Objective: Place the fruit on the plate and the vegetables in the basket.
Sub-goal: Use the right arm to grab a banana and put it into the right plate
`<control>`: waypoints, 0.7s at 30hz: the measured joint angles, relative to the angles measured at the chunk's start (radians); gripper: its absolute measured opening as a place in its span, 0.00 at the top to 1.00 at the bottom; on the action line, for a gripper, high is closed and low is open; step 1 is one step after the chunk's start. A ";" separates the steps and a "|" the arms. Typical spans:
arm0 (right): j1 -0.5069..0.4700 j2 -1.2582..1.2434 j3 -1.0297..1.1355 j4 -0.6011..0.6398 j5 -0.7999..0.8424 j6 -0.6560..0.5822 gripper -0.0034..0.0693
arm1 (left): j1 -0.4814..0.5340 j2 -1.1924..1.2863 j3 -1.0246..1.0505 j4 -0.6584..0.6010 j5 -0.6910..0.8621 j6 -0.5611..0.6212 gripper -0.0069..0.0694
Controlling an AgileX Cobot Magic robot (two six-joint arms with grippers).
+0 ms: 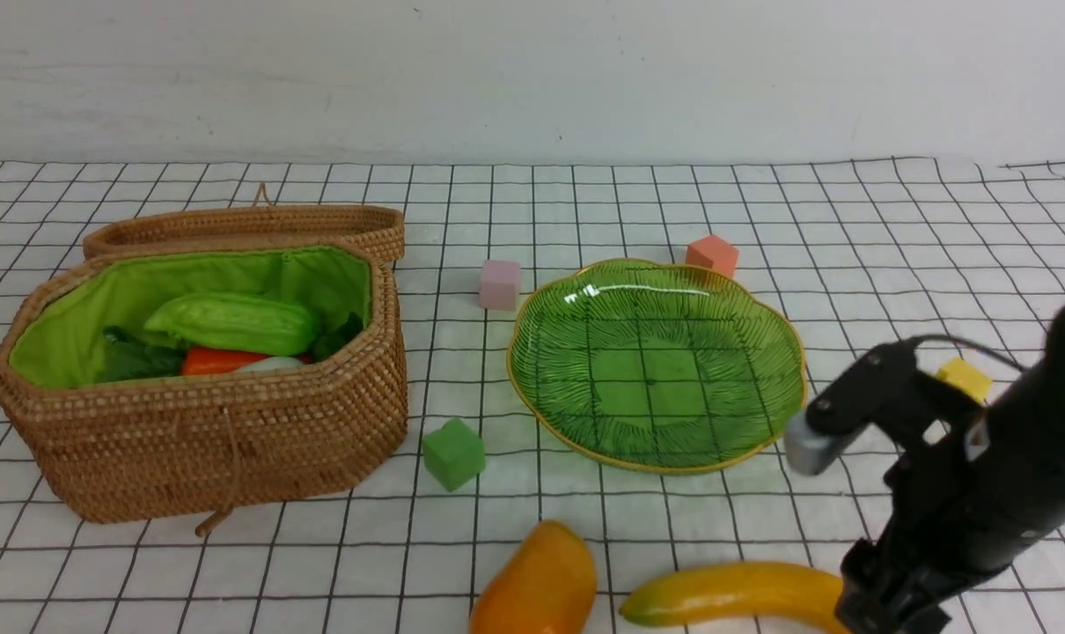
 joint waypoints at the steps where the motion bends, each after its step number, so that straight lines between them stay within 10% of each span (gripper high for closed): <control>1: 0.000 0.078 -0.002 0.001 -0.022 -0.038 0.04 | 0.000 0.000 0.000 0.000 0.000 0.000 0.88; 7: 0.001 0.261 -0.050 0.037 -0.032 -0.089 0.15 | 0.000 0.000 0.000 0.000 0.000 0.000 0.87; 10: -0.001 0.300 -0.125 0.079 0.064 -0.134 0.53 | 0.000 0.000 0.002 0.000 -0.001 0.000 0.86; 21: -0.058 0.221 -0.516 0.138 0.237 0.006 0.49 | 0.000 0.000 0.002 0.000 -0.002 0.000 0.85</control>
